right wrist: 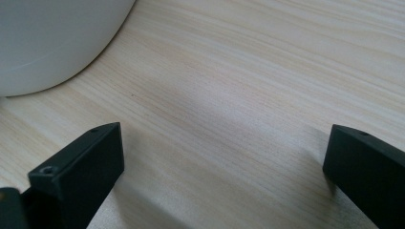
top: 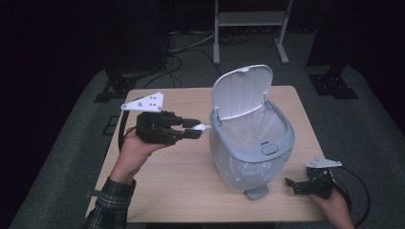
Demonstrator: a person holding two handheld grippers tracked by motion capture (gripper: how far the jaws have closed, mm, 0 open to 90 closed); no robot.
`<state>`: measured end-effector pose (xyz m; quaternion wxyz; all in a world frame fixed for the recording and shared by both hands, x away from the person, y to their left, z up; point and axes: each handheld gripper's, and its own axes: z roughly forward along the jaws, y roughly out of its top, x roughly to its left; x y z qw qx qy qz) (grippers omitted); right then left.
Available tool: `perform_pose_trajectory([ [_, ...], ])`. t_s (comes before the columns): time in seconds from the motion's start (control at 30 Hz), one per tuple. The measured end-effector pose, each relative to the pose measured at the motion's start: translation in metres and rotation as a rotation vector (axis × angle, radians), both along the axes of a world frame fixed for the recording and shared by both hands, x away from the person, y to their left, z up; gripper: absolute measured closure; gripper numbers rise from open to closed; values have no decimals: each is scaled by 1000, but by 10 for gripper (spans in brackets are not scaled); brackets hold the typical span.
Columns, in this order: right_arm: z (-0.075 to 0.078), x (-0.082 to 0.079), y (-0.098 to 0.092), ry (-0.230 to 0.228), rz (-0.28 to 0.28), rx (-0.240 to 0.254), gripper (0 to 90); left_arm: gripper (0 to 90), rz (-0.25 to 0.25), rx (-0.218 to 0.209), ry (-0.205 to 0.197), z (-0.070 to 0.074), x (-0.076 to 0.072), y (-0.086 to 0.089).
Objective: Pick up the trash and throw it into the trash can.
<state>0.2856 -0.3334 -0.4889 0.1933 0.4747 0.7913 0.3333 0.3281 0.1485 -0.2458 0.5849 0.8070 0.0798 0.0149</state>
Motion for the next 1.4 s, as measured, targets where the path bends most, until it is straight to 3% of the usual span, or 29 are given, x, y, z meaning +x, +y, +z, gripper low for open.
perform_pose_trajectory([
  [0.47,0,0,0,0,0,0,0,653,-24,-5,-29,18,2,-20],
  [1.4,0,0,0,0,0,0,0,652,-56,-9,-59,30,9,-70],
])
